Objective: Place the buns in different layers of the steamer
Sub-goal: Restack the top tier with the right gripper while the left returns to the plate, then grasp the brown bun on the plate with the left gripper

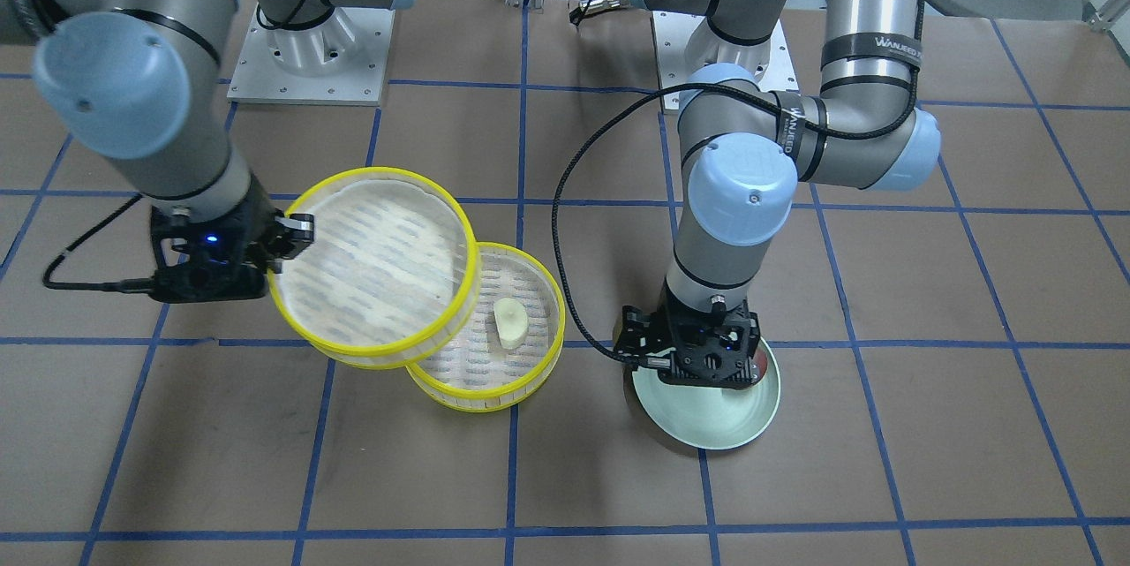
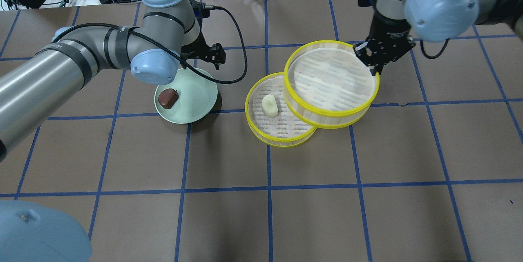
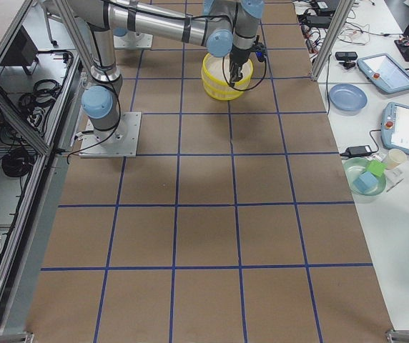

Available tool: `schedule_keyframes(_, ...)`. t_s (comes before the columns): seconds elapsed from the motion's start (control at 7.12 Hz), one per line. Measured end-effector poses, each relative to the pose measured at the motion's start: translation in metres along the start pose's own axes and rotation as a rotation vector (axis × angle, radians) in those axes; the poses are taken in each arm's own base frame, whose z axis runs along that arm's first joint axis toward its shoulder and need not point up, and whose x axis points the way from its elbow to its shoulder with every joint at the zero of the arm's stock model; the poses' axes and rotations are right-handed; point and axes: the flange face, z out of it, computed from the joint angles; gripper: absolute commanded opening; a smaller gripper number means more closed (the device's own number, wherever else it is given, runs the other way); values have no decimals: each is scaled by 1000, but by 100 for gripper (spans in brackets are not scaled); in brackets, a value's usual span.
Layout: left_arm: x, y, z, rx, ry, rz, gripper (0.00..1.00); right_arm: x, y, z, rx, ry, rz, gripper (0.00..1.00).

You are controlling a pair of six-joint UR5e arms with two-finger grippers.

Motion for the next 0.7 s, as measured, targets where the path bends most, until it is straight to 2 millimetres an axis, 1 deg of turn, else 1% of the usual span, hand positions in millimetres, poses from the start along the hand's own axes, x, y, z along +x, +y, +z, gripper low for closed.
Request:
schedule_keyframes(0.14, -29, -1, 7, -26, -35, 52, 100, -40, -5, 14, 6, 7, 13, 0)
schedule_keyframes(0.28, -50, -3, 14, -45, -47, 101, 100, -64, -10, 27, 11, 11, 19, 0)
schedule_keyframes(0.42, -62, -2, 24, -68, -45, 172, 100, -78, -13, 34, 24, 13, 18, 0)
schedule_keyframes(0.7, -69, 13, 57, -138, -22, 275, 100, -89, -18, 46, 73, 17, 13, 0)
